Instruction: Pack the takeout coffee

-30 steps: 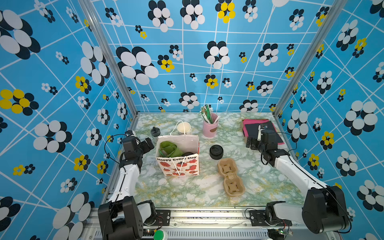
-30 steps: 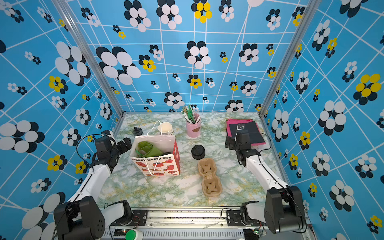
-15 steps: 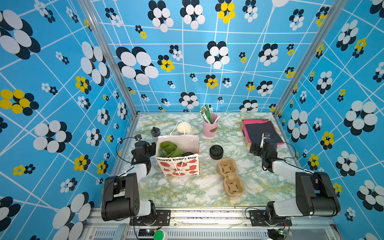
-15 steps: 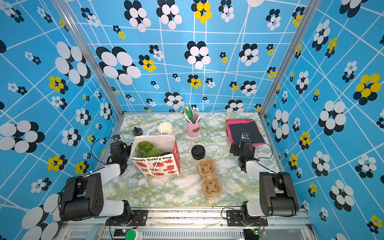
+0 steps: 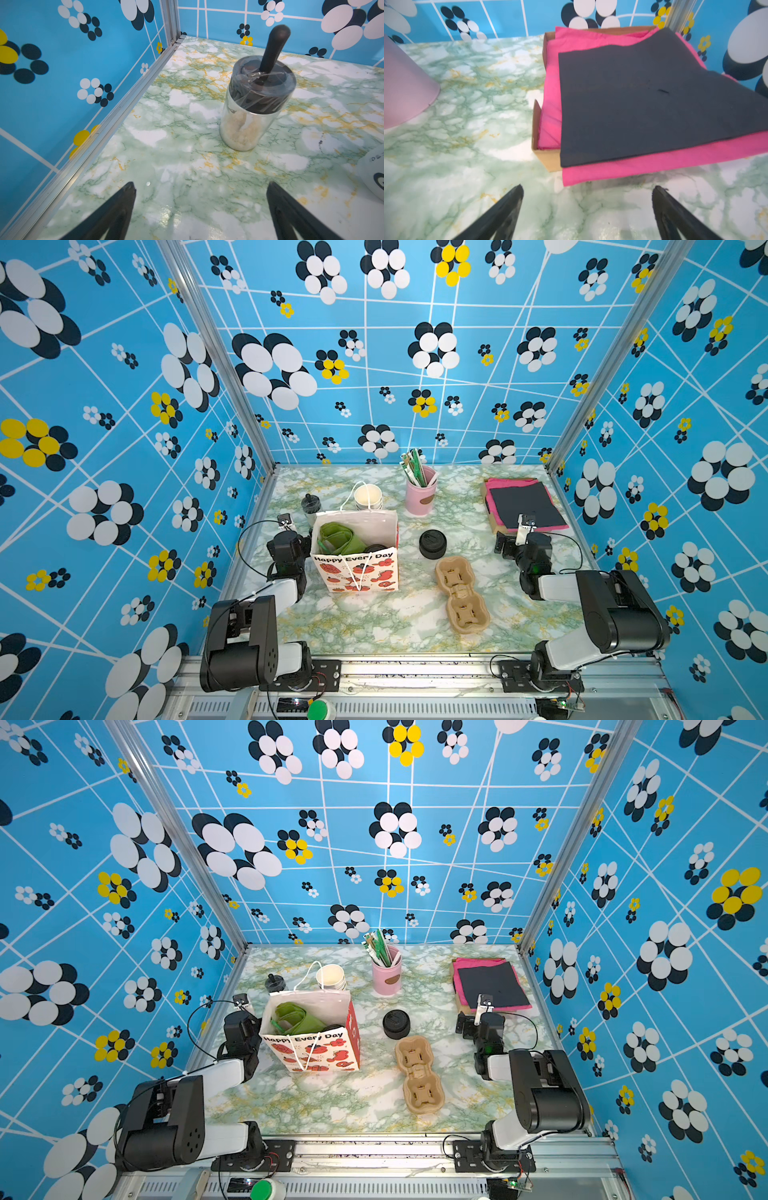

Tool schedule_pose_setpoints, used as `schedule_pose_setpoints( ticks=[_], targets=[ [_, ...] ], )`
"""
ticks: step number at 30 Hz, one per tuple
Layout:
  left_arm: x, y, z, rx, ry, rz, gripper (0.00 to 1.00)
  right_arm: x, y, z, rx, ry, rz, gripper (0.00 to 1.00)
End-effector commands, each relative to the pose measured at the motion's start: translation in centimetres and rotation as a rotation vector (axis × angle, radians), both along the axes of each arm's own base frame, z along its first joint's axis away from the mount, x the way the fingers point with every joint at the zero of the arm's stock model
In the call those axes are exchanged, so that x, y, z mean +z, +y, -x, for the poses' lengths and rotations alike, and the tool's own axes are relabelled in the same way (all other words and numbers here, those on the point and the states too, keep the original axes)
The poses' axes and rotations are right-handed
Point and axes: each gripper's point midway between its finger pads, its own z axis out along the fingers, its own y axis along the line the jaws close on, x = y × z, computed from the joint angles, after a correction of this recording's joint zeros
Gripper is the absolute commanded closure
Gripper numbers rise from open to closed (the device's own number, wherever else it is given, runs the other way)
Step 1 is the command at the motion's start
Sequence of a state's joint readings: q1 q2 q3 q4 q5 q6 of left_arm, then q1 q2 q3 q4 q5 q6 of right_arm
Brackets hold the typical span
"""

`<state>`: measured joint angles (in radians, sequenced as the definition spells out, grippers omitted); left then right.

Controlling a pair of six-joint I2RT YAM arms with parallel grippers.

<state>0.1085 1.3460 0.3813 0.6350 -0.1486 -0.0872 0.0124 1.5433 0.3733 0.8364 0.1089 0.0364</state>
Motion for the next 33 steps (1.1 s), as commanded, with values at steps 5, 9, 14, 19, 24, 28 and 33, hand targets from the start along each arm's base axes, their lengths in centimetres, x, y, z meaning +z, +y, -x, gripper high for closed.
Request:
schedule_pose_setpoints(
  ticks=[5,9,14,19,24,28,33],
  targets=[
    [1.9,-1.7,0.0,-0.079,-0.088,-0.036,0.01,1.8,0.1,-0.9,0.013,-0.067,0.010,0.01],
    [1.9,-2.2,0.0,-0.097,-0.091,-0.023,0.01,1.8,-0.3,-0.9,-0.009,-0.065,0.008,0.01],
    [2.2,-3.5,-0.1,-0.143,-0.145,0.027,0.01,1.8,-0.3,-0.9,-0.010,-0.065,0.008,0.01],
    [1.5,-4.6,-1.3,-0.183,-0.123,0.019,0.01,1.8,-0.3,-0.9,-0.008,-0.064,0.010,0.01],
    [0.3,-6.0,-2.0,-0.248,-0.125,0.006,0.01,1.8,-0.3,-0.9,-0.010,-0.064,0.008,0.01],
    [-0.9,-7.3,-2.8,-0.313,-0.086,-0.007,0.01,1.8,-0.3,-0.9,-0.008,-0.064,0.009,0.01],
    [-1.0,-7.5,-3.0,-0.315,-0.072,-0.015,0.01,1.8,-0.3,-1.0,-0.009,-0.063,0.008,0.01]
  ],
)
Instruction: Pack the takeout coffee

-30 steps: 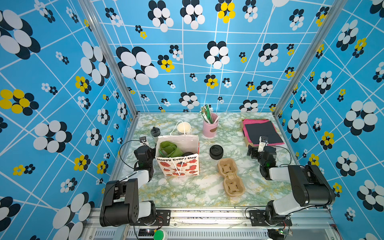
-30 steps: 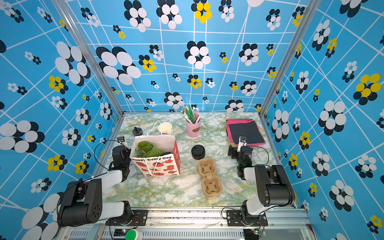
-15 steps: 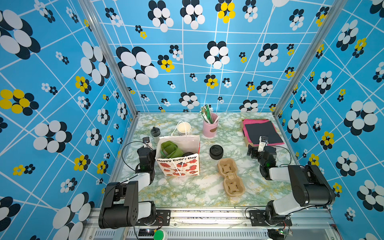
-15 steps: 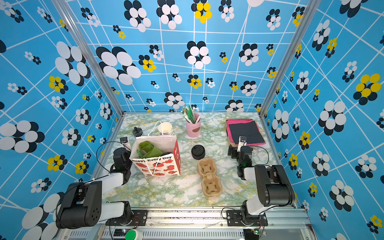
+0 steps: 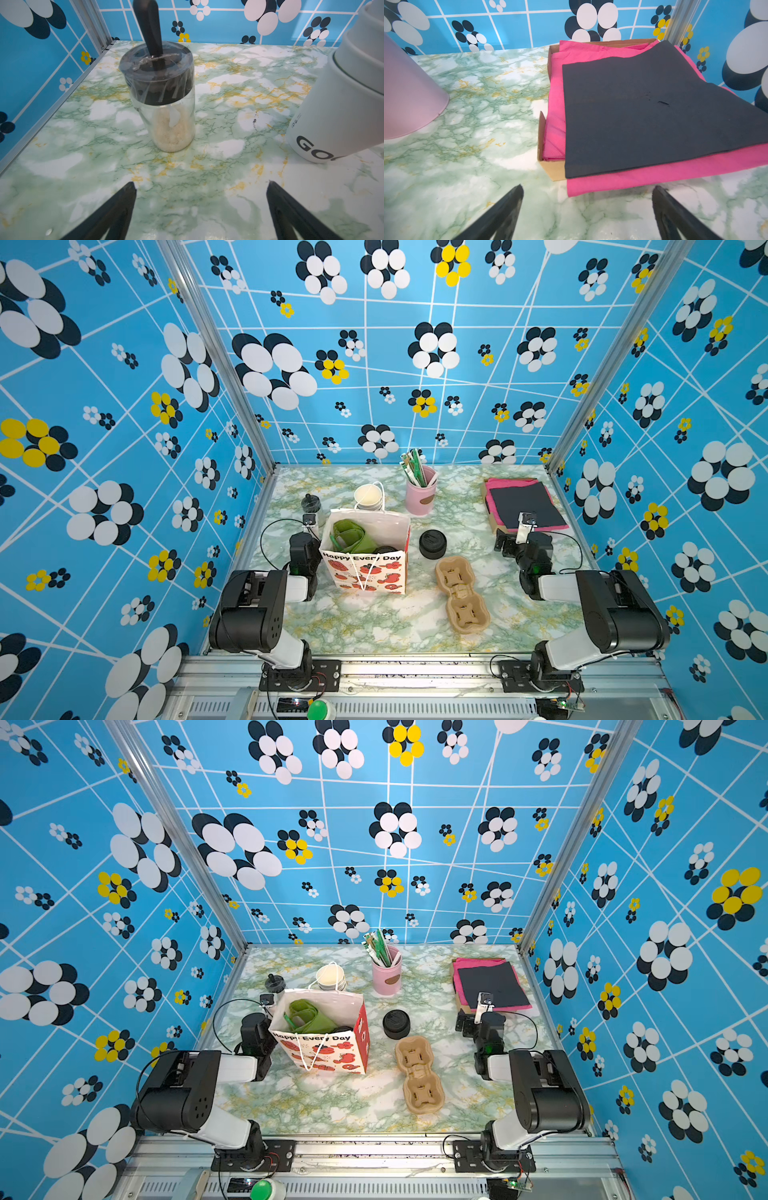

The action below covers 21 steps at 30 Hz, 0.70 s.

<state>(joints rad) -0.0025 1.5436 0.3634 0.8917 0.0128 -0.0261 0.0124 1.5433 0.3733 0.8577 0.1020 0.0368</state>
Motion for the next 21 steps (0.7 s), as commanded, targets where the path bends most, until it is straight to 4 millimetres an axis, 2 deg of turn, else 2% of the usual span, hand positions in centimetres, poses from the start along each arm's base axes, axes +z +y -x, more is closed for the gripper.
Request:
schedule_pose_setpoints(
  ticks=[1,21],
  targets=[
    [1.14,-0.58,-0.82,-0.031,-0.037,-0.014,0.01,1.30,-0.39,-0.74,-0.016,-0.042,0.011,0.01],
    [1.15,-0.57,-0.82,-0.031,-0.039,-0.015,0.01,1.30,-0.40,-0.76,-0.014,-0.041,0.012,0.01]
  ],
)
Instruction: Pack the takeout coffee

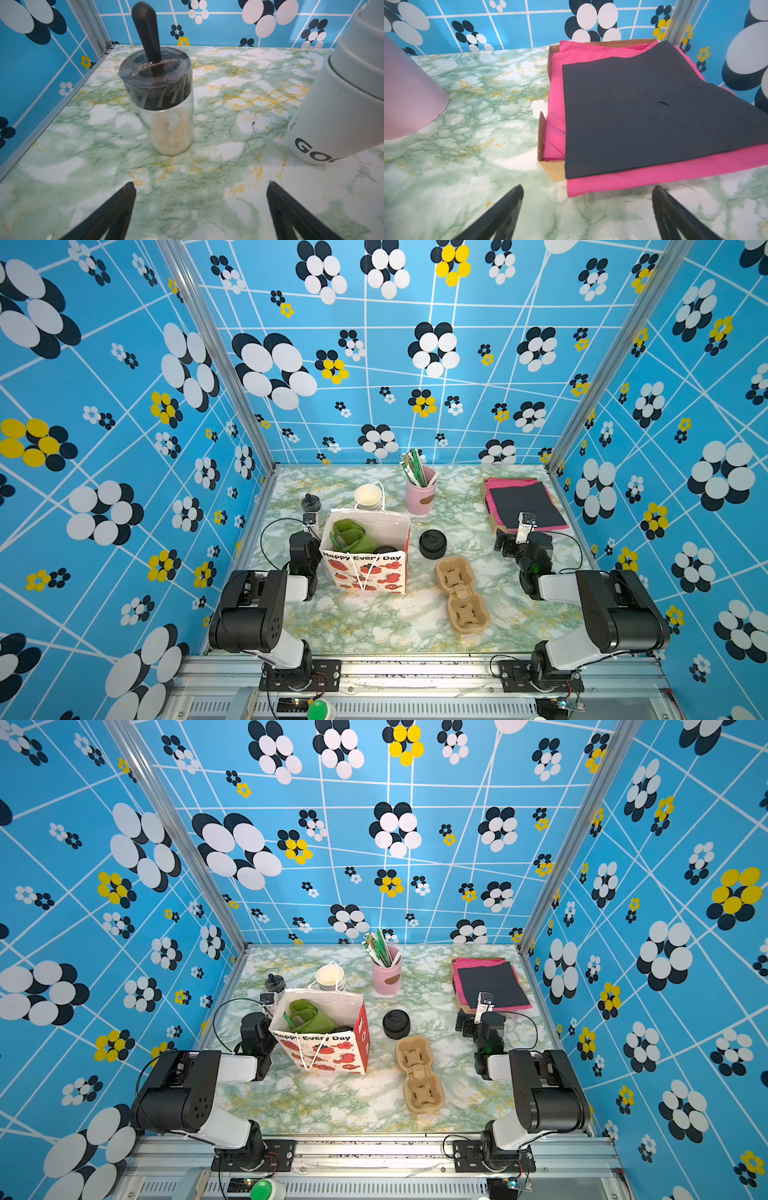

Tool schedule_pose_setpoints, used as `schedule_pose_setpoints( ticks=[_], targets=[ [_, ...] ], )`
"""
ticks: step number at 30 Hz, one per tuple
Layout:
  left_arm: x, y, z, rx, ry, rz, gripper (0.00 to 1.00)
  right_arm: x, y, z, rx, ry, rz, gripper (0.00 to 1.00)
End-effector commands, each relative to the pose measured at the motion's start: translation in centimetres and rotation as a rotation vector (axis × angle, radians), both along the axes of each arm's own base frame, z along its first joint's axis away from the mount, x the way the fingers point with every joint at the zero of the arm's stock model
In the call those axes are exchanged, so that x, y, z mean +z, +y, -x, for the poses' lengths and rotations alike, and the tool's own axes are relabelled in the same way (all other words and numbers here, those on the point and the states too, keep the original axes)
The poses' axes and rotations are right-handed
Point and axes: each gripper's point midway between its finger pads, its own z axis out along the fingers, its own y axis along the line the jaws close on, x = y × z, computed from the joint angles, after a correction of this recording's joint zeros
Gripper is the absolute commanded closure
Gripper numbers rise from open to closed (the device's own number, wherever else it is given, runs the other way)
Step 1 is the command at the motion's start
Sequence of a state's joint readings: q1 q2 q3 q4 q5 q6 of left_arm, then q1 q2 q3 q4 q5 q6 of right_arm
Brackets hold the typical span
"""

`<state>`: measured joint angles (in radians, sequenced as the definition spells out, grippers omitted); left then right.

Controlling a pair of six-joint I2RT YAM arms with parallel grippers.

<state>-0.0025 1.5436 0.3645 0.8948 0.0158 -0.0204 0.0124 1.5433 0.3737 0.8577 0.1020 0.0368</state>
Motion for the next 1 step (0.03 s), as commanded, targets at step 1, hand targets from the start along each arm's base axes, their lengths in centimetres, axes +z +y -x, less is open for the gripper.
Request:
schedule_pose_setpoints(
  ticks=[1],
  targets=[
    [0.96,-0.51,-0.71,-0.025,-0.032,-0.011,0.01,1.25,-0.37,-0.72,-0.014,-0.040,0.012,0.01]
  ],
)
